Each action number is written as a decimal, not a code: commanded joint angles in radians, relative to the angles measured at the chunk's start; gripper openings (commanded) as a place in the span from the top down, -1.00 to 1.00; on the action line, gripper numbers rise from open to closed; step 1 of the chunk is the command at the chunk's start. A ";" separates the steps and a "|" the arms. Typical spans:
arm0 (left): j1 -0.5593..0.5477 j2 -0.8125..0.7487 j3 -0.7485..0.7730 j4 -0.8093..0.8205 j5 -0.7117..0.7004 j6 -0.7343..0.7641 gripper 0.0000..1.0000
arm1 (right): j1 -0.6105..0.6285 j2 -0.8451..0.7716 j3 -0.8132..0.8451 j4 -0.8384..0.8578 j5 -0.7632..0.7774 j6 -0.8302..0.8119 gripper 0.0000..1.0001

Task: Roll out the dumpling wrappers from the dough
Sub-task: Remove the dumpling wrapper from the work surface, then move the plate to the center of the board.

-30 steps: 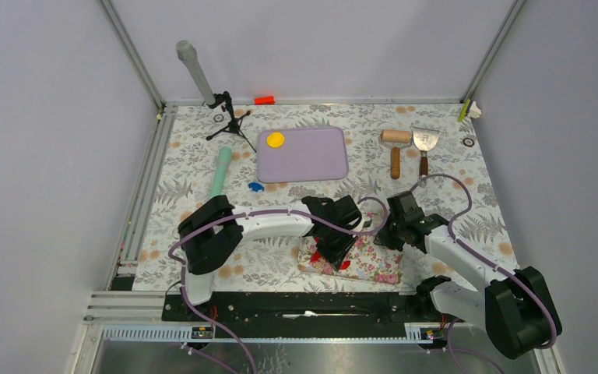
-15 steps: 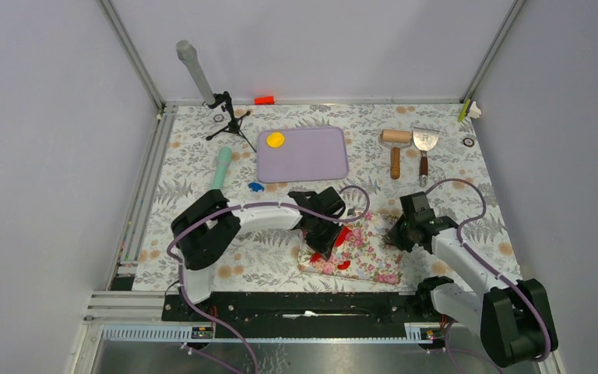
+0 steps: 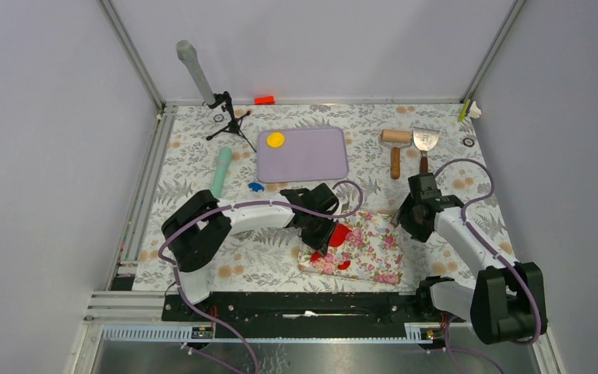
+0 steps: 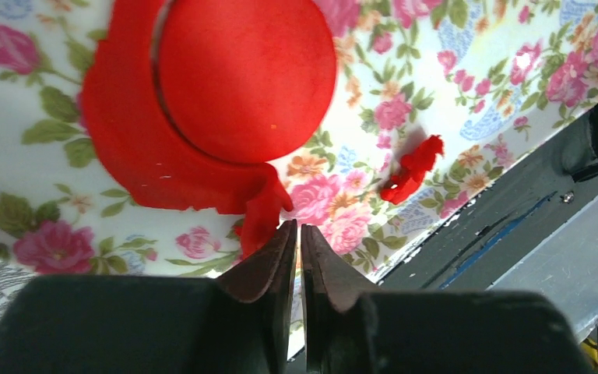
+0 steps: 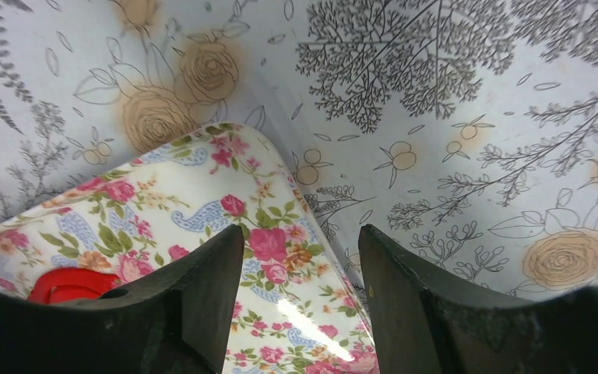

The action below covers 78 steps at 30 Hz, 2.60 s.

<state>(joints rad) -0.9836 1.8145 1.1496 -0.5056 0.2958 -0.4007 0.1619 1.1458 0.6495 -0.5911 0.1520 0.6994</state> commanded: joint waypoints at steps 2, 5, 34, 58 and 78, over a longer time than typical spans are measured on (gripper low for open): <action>0.046 -0.034 -0.013 0.027 0.025 0.013 0.72 | -0.039 0.047 -0.020 -0.018 -0.079 0.016 -0.27; 0.050 -0.049 -0.012 0.010 0.028 0.029 0.72 | -0.042 0.095 -0.049 -0.009 -0.132 0.070 -0.24; 0.097 -0.177 0.065 -0.010 -0.203 -0.047 0.34 | -0.041 0.017 -0.131 0.075 -0.254 -0.012 1.00; 0.204 -0.230 0.120 -0.134 -0.200 0.024 0.22 | 0.056 0.099 0.167 0.167 -0.233 -0.256 0.09; 0.326 -0.329 0.045 -0.144 -0.132 -0.021 -0.11 | 0.140 0.752 0.629 0.210 -0.494 -0.798 -0.11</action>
<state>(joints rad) -0.6613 1.5177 1.2015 -0.6609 0.1299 -0.4129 0.2859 1.8347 1.1984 -0.3248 -0.2249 0.0166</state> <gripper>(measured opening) 0.551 0.558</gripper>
